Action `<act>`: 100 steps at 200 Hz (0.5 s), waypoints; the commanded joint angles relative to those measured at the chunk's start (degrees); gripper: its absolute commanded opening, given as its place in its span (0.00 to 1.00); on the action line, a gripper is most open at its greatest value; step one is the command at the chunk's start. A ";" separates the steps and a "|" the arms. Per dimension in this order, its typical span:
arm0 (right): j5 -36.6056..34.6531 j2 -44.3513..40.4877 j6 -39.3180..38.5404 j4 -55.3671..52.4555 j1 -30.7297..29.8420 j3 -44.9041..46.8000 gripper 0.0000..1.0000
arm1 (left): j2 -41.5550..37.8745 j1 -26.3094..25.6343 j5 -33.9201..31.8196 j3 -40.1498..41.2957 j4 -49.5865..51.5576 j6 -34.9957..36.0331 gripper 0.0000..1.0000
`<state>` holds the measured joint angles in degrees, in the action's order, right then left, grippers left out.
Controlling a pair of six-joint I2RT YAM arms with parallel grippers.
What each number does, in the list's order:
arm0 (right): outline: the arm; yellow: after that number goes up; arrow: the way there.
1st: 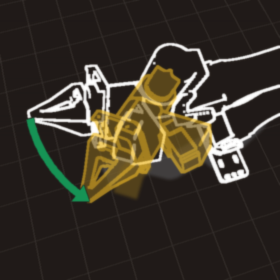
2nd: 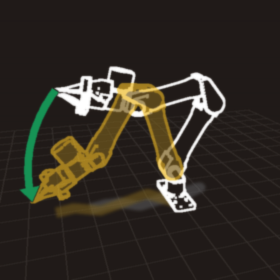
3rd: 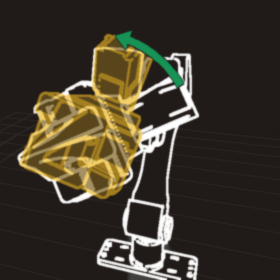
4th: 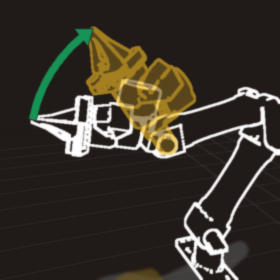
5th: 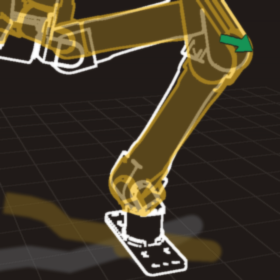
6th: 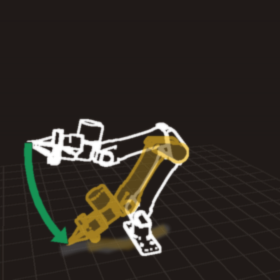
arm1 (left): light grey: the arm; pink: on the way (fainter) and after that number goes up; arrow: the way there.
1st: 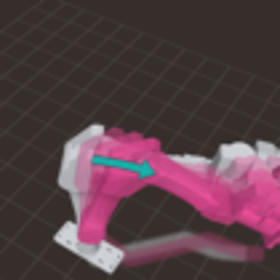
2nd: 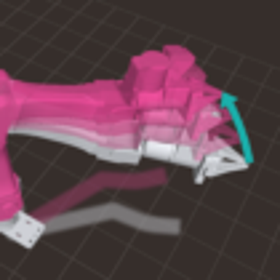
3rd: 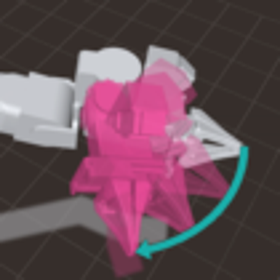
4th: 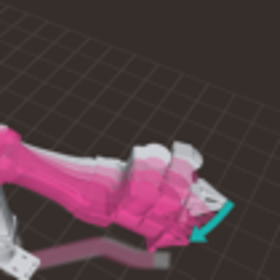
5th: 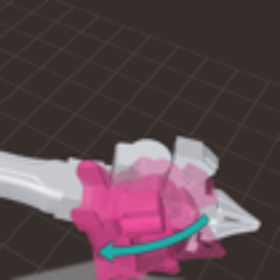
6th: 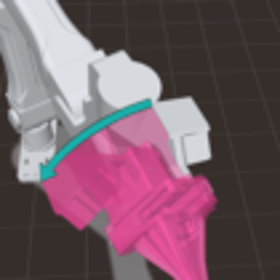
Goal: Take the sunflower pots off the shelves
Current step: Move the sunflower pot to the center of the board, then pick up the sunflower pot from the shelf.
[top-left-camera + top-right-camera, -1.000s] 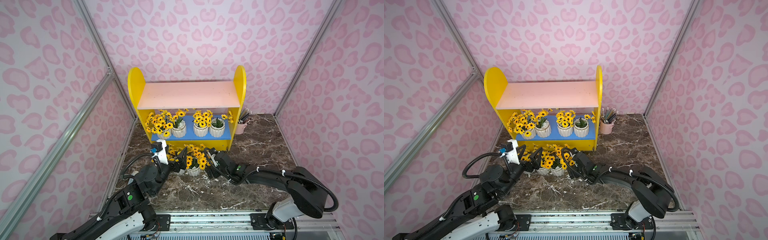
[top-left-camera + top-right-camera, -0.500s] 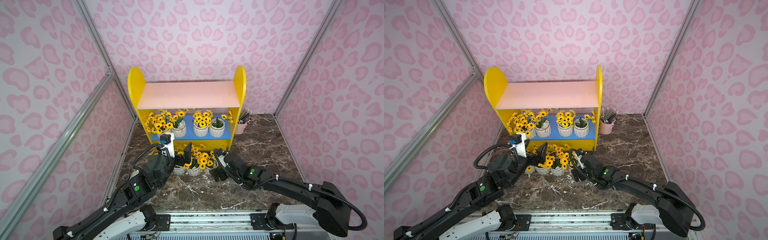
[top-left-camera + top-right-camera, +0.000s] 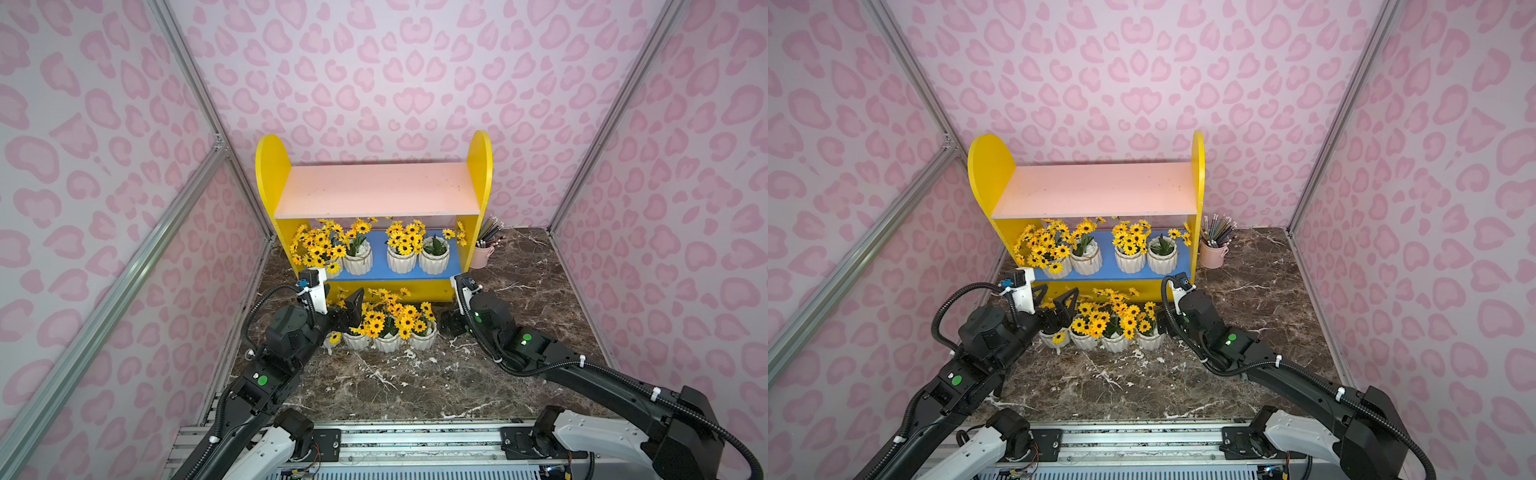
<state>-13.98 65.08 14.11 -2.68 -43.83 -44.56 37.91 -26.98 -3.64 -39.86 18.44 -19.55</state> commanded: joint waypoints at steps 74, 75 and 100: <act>-3.64 9.21 2.15 11.73 1.91 -6.06 0.93 | -1.17 10.27 18.27 2.92 -1.07 1.70 0.97; -3.62 9.38 1.98 11.64 1.91 -6.20 0.94 | -1.17 10.27 18.20 2.93 -1.05 1.75 0.97; -6.29 12.52 0.94 13.71 1.91 -7.57 0.98 | -2.14 10.28 18.87 3.09 -0.96 2.23 0.97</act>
<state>-18.31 75.53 16.03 6.72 -41.93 -50.63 36.51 -16.84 13.54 -36.86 18.65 -18.41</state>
